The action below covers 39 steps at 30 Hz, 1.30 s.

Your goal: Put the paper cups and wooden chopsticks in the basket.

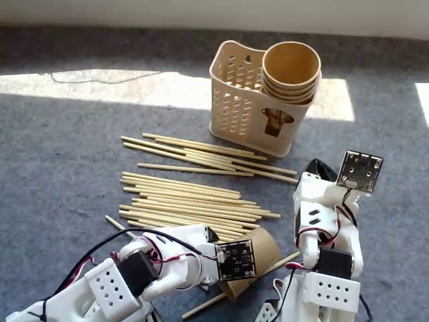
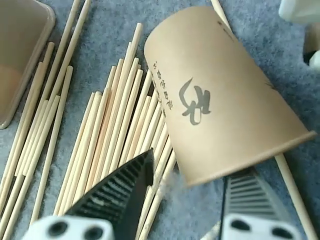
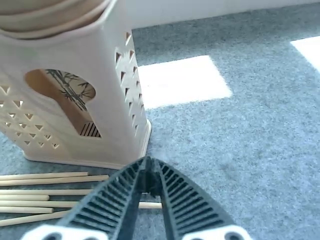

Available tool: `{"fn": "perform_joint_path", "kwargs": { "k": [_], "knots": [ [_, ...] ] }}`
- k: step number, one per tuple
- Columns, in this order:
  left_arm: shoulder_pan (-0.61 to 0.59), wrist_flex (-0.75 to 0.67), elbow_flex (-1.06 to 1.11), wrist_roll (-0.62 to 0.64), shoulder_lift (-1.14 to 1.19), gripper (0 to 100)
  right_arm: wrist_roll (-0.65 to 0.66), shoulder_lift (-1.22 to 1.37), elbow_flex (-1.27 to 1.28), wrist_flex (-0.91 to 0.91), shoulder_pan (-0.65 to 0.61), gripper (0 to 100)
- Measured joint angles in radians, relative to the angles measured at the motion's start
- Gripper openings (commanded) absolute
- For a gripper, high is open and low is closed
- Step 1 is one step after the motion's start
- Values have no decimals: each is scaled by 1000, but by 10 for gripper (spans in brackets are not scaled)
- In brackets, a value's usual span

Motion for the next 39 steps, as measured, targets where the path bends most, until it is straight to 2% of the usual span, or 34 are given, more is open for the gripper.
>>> {"fn": "perform_joint_path", "kwargs": {
  "k": [4,12,17,22,27,34,39],
  "knots": [
    [0,-40,26,17,0,123,0,0,0,-18,0,9],
    [0,-60,28,57,0,103,0,0,0,-21,0,9],
    [-2,-60,28,58,0,14,0,0,0,-21,0,9],
    [-2,-52,-5,61,0,5,0,0,0,-21,6,9],
    [-12,80,-124,61,0,5,0,0,0,-21,3,9],
    [-176,235,-310,61,0,5,0,0,0,-21,3,9],
    [-232,334,-453,61,0,5,0,0,0,-21,3,9]
  ]
}}
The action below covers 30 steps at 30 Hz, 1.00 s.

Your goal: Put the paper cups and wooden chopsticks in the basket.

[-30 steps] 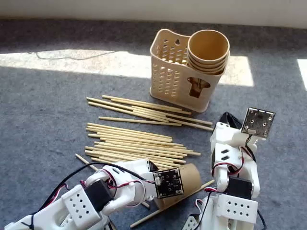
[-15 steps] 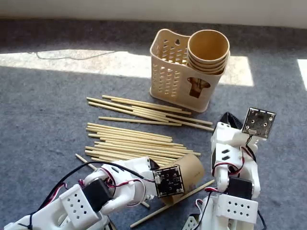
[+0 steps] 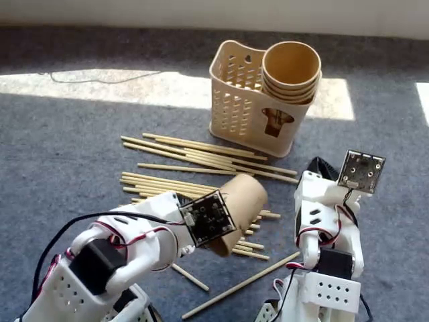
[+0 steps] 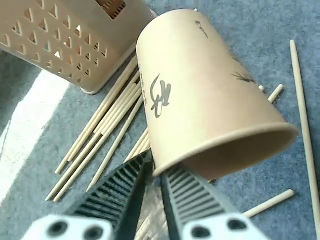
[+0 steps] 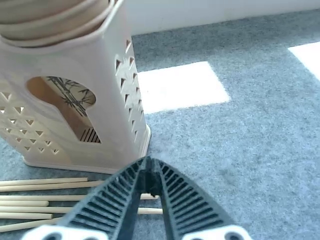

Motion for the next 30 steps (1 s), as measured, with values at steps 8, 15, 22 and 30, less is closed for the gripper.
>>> {"fn": "perform_joint_path", "kwargs": {
  "k": [8,15,22,30],
  "knots": [
    [-71,37,-196,0,-3,5,0,0,3,0,0,9],
    [-71,38,-341,0,87,5,0,0,3,0,0,9],
    [-71,38,-632,0,322,5,0,-2,18,0,0,9],
    [-71,38,-951,0,620,6,0,-2,23,0,0,9]
  ]
}}
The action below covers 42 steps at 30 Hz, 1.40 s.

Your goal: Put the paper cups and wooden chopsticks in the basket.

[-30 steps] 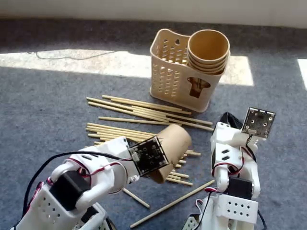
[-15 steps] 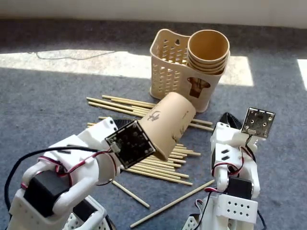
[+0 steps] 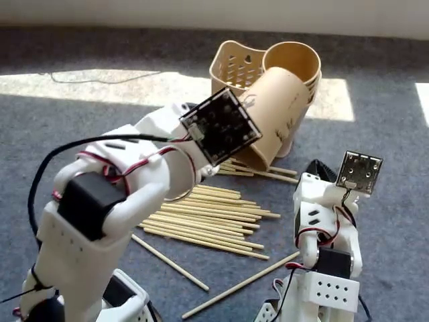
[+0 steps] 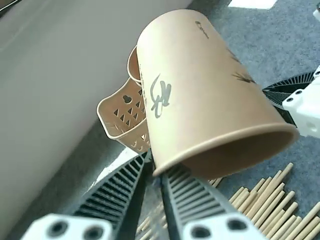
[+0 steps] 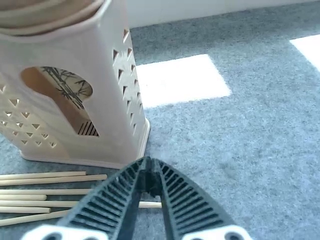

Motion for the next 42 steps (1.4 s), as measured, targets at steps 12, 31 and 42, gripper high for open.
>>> {"fn": "perform_joint_path", "kwargs": {
  "k": [12,31,42],
  "knots": [
    [2,0,-434,78,427,6,0,0,0,0,0,9],
    [-68,0,-674,98,755,8,0,0,0,0,0,9],
    [-80,-3,-674,198,760,173,0,0,0,0,0,9]
  ]
}}
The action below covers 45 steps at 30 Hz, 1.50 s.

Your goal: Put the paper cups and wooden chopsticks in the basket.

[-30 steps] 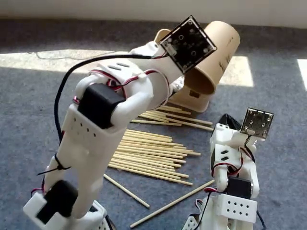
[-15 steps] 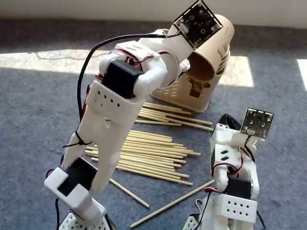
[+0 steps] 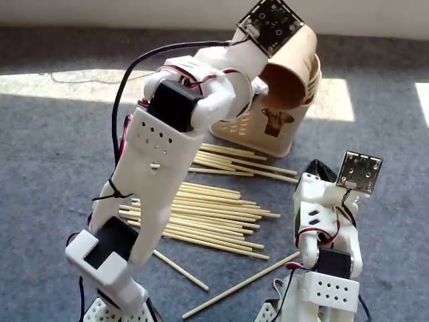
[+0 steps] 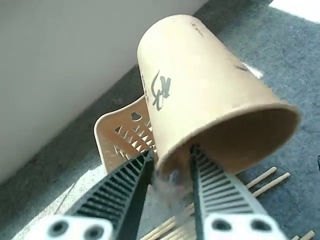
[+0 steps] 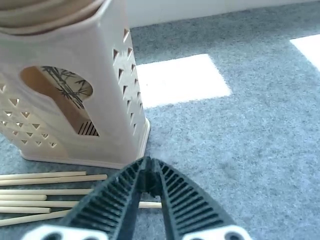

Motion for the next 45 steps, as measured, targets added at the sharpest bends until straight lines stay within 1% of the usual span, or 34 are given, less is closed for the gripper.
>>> {"fn": "perform_joint_path", "kwargs": {
  "k": [5,15,21,27,31,34,41,45],
  "knots": [
    [-48,-71,0,52,0,175,0,0,0,0,0,9],
    [-49,-132,0,63,0,175,0,0,3,-25,0,9],
    [-46,-278,0,172,0,175,0,0,5,-29,0,9],
    [12,-361,0,189,6,175,0,0,5,-31,0,9],
    [48,-459,0,189,64,175,0,0,5,-31,0,9],
    [52,-517,0,189,120,174,0,0,5,-31,0,9],
    [49,-545,-12,189,203,171,0,0,5,-32,0,9],
    [52,-551,-12,189,201,171,0,0,5,-32,0,9]
  ]
}}
